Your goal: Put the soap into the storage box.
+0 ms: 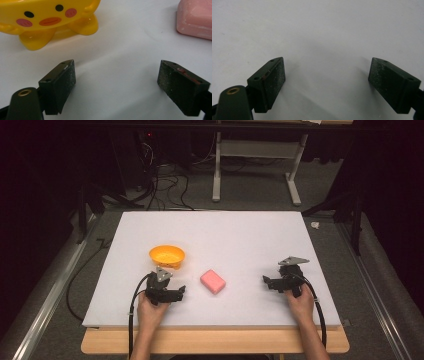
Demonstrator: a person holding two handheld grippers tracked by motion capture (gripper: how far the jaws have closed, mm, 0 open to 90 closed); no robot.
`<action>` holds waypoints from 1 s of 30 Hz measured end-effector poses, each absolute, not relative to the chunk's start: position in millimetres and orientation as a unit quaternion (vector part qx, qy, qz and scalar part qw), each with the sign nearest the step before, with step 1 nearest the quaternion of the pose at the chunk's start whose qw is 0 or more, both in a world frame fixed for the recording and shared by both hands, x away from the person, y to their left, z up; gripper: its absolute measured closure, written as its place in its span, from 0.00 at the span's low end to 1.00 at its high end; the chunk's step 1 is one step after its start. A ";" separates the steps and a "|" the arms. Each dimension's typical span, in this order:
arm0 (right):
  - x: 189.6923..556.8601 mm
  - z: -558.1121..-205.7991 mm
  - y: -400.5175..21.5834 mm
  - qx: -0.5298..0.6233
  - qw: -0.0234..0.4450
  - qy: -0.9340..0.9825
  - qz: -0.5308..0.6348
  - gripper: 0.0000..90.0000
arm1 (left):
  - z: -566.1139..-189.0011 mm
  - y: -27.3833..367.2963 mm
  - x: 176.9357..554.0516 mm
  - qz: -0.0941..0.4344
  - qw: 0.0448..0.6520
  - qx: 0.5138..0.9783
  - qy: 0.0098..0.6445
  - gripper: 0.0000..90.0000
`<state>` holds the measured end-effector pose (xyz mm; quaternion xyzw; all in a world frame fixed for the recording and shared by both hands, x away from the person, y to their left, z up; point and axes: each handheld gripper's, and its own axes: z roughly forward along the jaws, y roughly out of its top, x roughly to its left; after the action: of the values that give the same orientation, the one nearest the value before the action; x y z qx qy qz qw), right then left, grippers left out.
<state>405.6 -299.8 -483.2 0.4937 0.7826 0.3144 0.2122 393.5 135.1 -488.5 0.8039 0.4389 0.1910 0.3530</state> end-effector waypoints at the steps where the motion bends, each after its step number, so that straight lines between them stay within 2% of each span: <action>1: 405.6 -483.3 -299.8 0.494 0.212 0.783 0.314 0.16 | -488.5 135.1 393.5 0.191 0.353 0.804 0.439 0.17; 30: 405.5 -483.2 -299.8 0.494 0.212 0.783 0.314 0.16 | -488.6 135.8 394.2 0.187 0.354 0.803 0.441 0.17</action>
<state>405.5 -299.8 -483.2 0.4937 0.7826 0.3142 0.2123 394.2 135.8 -488.6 0.8033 0.4406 0.1870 0.3543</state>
